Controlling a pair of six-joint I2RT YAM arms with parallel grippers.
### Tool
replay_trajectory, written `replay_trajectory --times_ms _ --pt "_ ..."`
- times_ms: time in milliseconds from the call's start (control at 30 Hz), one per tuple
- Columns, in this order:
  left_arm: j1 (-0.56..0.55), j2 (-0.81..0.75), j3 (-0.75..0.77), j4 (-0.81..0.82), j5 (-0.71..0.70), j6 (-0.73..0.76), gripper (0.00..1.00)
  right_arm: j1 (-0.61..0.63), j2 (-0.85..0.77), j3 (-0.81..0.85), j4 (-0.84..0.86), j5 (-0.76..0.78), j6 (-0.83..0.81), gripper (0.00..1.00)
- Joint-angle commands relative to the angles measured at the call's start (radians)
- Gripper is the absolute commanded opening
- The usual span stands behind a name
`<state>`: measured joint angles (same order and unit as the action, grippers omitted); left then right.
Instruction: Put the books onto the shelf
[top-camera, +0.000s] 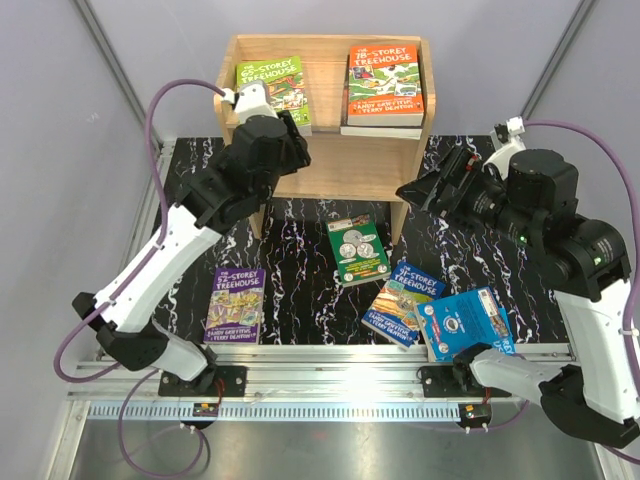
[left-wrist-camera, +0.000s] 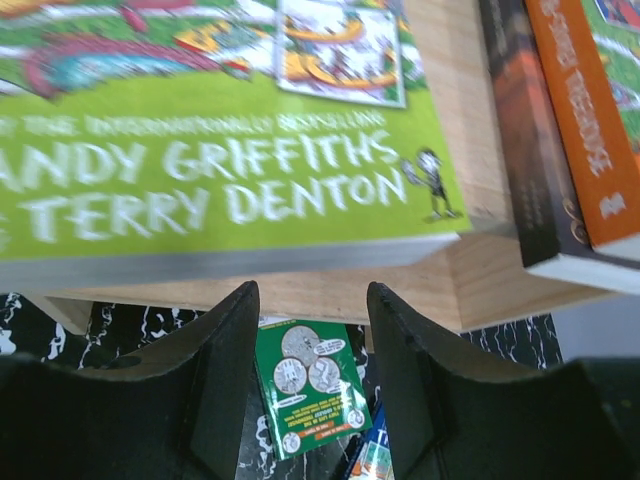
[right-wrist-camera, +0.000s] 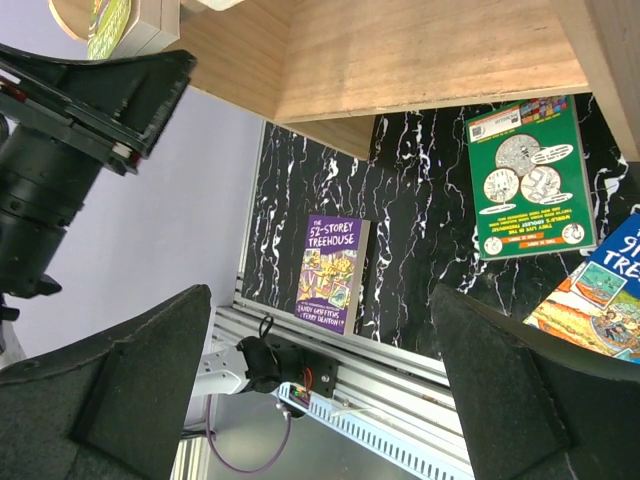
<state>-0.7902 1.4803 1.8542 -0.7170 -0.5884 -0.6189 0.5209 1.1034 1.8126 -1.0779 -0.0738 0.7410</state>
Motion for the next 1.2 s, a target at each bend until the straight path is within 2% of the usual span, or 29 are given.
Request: replay_trajectory --times_ms 0,233,433,567,600,667,733,900,967,1000,1033,1067,1167 --pt "0.046 -0.064 -0.001 0.027 0.006 -0.012 0.51 0.001 -0.02 0.027 -0.007 0.054 -0.02 1.0" --pt "0.144 -0.129 -0.053 0.01 0.005 0.008 0.52 0.001 -0.002 0.034 -0.002 0.049 -0.031 1.0" --pt "0.16 -0.152 -0.093 -0.025 0.031 -0.004 0.55 0.002 0.026 0.033 0.013 0.02 -0.04 1.0" --pt "0.157 -0.208 -0.142 -0.087 0.099 -0.074 0.55 0.001 0.021 0.007 0.021 -0.001 -0.066 1.0" --pt "0.149 -0.234 -0.211 -0.09 0.122 -0.105 0.57 0.002 0.015 -0.024 0.022 -0.023 -0.087 1.0" --pt "0.131 -0.319 -0.315 -0.052 0.199 -0.117 0.67 0.001 0.006 -0.08 0.03 -0.056 -0.107 1.0" --pt "0.082 -0.385 -0.484 0.019 0.263 -0.131 0.73 0.001 -0.003 -0.194 0.029 -0.093 -0.112 1.0" --pt "-0.05 -0.379 -0.815 0.204 0.407 -0.174 0.8 0.001 -0.059 -0.554 0.137 -0.135 -0.022 1.0" --pt "-0.053 -0.35 -0.884 0.238 0.447 -0.238 0.87 0.001 -0.056 -0.651 0.193 -0.197 -0.017 1.0" --pt "-0.052 -0.344 -0.926 0.211 0.44 -0.263 0.93 0.001 -0.039 -0.676 0.214 -0.227 -0.02 1.0" --pt "-0.044 -0.33 -0.929 0.155 0.374 -0.292 0.99 0.001 -0.025 -0.697 0.249 -0.254 -0.022 1.0" --pt "0.0 -0.321 -0.928 0.039 0.358 -0.315 0.99 0.001 0.014 -0.719 0.265 -0.3 -0.023 1.0" --pt "0.077 -0.314 -0.941 -0.112 0.323 -0.318 0.99 0.004 0.067 -0.743 0.329 -0.368 -0.008 1.0"
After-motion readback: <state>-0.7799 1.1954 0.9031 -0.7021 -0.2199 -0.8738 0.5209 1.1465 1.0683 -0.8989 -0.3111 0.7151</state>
